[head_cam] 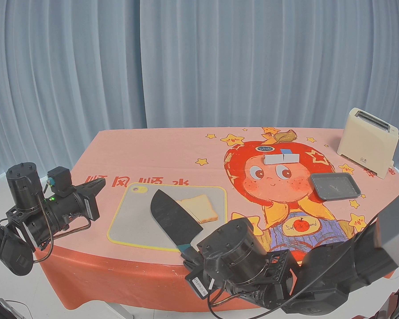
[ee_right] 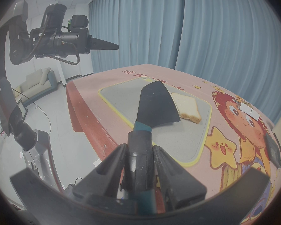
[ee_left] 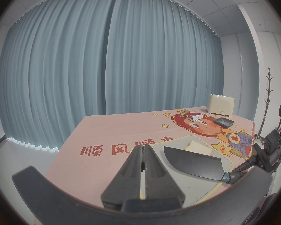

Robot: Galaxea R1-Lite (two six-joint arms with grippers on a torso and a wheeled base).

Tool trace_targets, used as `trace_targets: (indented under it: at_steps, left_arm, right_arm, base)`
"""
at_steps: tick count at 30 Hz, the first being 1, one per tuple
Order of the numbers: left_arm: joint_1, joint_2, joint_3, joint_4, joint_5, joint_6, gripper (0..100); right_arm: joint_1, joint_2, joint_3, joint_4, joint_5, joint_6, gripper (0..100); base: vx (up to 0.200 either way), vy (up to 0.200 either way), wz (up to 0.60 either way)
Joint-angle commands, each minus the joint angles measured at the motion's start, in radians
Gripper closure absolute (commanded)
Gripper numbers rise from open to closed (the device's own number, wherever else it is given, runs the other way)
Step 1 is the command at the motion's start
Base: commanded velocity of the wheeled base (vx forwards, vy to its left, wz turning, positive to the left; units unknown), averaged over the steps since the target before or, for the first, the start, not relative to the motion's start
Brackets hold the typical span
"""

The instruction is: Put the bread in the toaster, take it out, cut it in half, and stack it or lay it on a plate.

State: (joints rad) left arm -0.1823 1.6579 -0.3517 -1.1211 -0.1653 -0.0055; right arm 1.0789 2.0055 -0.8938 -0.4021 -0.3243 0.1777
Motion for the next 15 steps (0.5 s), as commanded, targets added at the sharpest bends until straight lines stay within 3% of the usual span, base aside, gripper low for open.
trace_targets:
  at_steps: [1, 9, 15]
  left_arm:
    - [0.0, 0.0, 0.0, 0.0, 0.001, -0.001, 100]
    - [-0.008, -0.012, -0.007, 0.0, -0.003, -0.008, 100]
    - [-0.006, 0.0, -0.018, 0.0, -0.011, -0.013, 100]
  right_arm:
    - [0.001, -0.002, 0.0, -0.001, 0.001, 0.002, 100]
    - [-0.011, -0.079, -0.022, -0.015, 0.002, 0.016, 100]
    - [-0.04, -0.12, -0.03, -0.015, 0.007, 0.082, 100]
  base:
    - [0.0, 0.0, 0.0]
    - [0.0, 0.0, 0.0]
    - [0.0, 0.0, 0.0]
